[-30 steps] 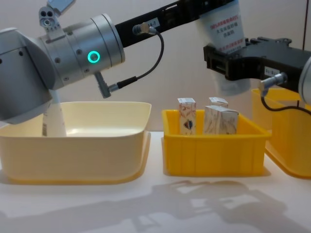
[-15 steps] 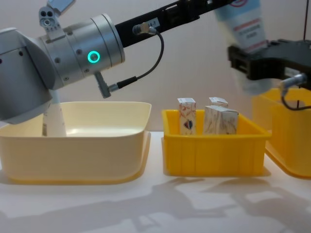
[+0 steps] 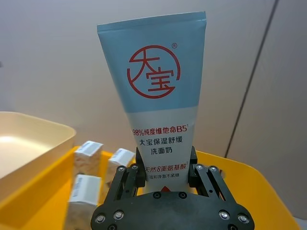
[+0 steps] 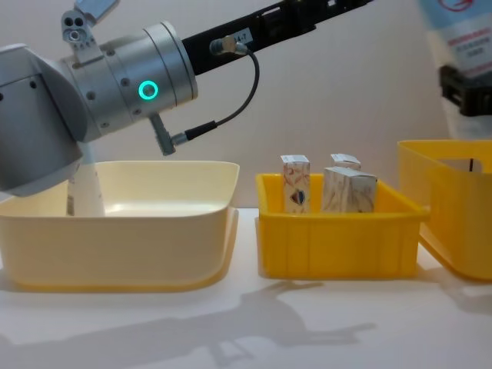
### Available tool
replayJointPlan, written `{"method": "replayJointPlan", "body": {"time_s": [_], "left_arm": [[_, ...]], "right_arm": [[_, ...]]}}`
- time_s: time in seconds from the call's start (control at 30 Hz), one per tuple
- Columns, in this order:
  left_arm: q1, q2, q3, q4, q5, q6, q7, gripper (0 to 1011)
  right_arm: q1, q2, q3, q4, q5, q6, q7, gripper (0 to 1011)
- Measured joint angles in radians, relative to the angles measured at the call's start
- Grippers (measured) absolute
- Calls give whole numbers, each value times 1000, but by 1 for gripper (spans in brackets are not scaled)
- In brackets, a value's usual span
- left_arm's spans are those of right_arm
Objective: Bimanual collaborative sorting of washing and personal care products
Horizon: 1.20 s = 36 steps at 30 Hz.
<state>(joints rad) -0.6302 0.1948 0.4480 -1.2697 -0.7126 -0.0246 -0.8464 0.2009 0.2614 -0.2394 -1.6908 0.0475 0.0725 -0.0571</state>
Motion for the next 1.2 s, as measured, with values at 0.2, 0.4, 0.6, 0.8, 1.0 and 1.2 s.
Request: {"method": "replayJointPlan", "body": {"time_s": [0.2, 0.4, 0.6, 0.8, 1.0, 1.2], "left_arm": [[0, 0, 0, 0, 0, 0, 0, 1003], [0, 0, 0, 0, 0, 0, 0, 1003], [0, 0, 0, 0, 0, 0, 0, 1003], [0, 0, 0, 0, 0, 0, 0, 1003], [0, 0, 0, 0, 0, 0, 0, 1003], [0, 0, 0, 0, 0, 0, 0, 1003]], "right_arm": [[37, -19, 36, 65, 0, -19, -29, 463], [61, -37, 63, 110, 1, -17, -55, 463], [69, -56, 86, 137, 2, 9, -77, 463], [66, -74, 104, 147, 6, 46, -95, 463], [58, -86, 116, 150, 8, 73, -108, 501], [54, -93, 122, 152, 8, 86, -115, 654]]}}
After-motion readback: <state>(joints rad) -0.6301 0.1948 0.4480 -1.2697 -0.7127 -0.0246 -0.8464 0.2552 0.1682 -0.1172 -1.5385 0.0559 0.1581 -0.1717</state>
